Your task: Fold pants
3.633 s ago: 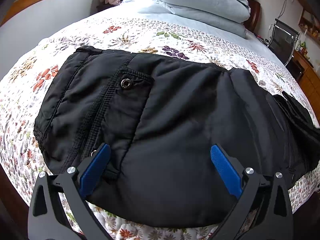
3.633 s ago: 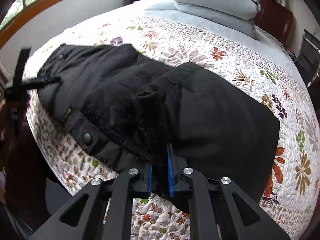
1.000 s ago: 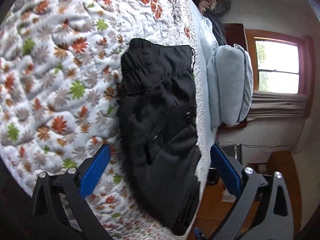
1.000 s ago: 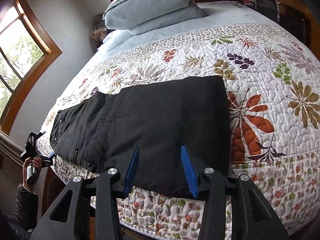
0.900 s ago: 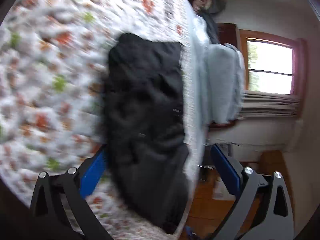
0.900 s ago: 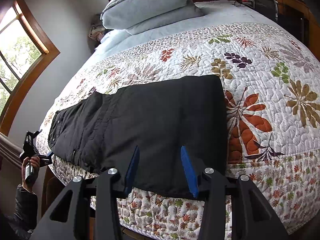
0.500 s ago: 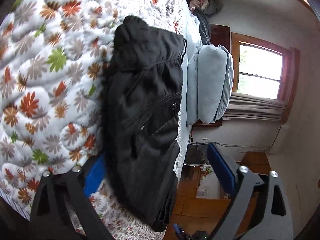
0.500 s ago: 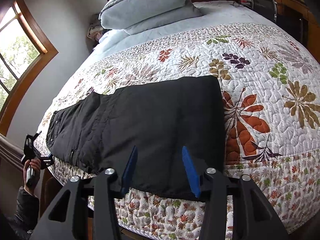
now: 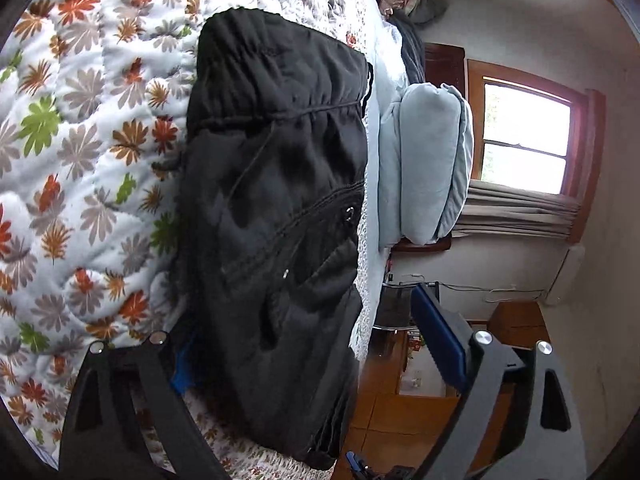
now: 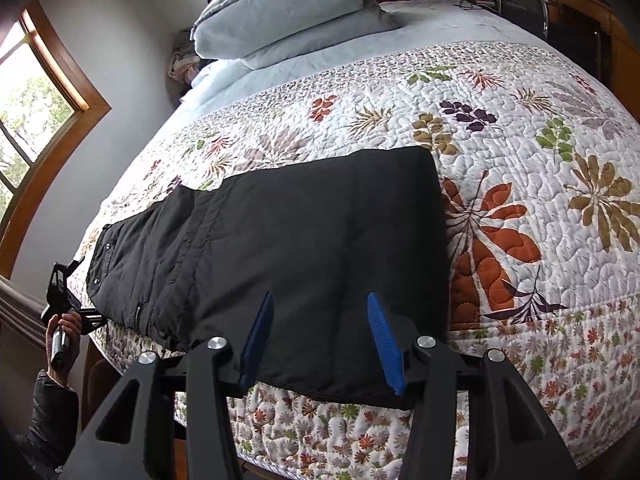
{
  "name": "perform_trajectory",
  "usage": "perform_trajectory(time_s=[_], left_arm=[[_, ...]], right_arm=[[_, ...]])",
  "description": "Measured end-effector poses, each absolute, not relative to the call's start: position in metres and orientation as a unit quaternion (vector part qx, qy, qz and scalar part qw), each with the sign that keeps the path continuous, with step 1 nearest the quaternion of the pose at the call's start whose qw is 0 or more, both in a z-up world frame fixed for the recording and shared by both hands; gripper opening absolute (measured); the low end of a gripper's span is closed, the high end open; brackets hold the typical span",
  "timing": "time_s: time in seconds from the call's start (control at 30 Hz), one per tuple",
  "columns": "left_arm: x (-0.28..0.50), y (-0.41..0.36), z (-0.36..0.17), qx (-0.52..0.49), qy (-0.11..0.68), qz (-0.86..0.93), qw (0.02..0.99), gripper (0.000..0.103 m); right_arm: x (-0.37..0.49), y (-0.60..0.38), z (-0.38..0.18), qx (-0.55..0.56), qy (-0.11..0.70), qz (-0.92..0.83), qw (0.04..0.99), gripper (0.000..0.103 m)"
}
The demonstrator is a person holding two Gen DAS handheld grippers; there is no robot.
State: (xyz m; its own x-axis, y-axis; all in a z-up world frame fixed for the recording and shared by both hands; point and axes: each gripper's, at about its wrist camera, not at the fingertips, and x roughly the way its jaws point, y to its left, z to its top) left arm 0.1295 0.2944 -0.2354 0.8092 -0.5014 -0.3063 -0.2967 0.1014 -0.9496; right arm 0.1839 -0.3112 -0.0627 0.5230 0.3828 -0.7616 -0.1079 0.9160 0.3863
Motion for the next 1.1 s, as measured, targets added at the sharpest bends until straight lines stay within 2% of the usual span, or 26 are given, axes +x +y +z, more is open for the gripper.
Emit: perform_trajectory(time_s=[0.17,0.23,0.27,0.6,0.67,0.7,0.77,0.83,0.9,1.1], left_arm=[[0.118,0.299,-0.233,-0.651,0.309,-0.068,0.690,0.089],[0.115,0.301,-0.236,-0.654,0.307,-0.069,0.688,0.089],[0.114,0.302,-0.237,-0.655,0.307,-0.072,0.686,0.089],[0.124,0.298,-0.231,-0.631,0.328,-0.058,0.701,0.097],[0.125,0.297,-0.230,-0.628,0.330,-0.056,0.702,0.097],[0.126,0.296,-0.229,-0.627,0.332,-0.053,0.703,0.097],[0.126,0.294,-0.228,-0.622,0.334,-0.052,0.706,0.097],[0.128,0.291,-0.225,-0.614,0.337,-0.050,0.712,0.097],[0.128,0.288,-0.222,-0.610,0.337,-0.049,0.716,0.097],[0.135,0.272,-0.221,-0.594,0.353,-0.062,0.720,0.097]], right_arm=[[0.183,-0.330,-0.063,0.163,0.466,0.122,0.861,0.052],[0.185,-0.341,-0.065,0.162,0.471,0.111,0.860,0.066],[0.187,-0.346,-0.067,0.163,0.474,0.106,0.859,0.069],[0.237,-0.387,-0.144,0.296,0.542,0.172,0.767,0.071],[0.242,-0.386,-0.153,0.323,0.536,0.193,0.756,0.066],[0.243,-0.387,-0.153,0.329,0.532,0.199,0.755,0.054],[0.243,-0.387,-0.152,0.334,0.527,0.208,0.754,0.044],[0.242,-0.392,-0.147,0.338,0.519,0.216,0.755,0.023],[0.239,-0.398,-0.139,0.347,0.509,0.223,0.756,0.016],[0.242,-0.404,-0.127,0.301,0.514,0.193,0.780,0.015]])
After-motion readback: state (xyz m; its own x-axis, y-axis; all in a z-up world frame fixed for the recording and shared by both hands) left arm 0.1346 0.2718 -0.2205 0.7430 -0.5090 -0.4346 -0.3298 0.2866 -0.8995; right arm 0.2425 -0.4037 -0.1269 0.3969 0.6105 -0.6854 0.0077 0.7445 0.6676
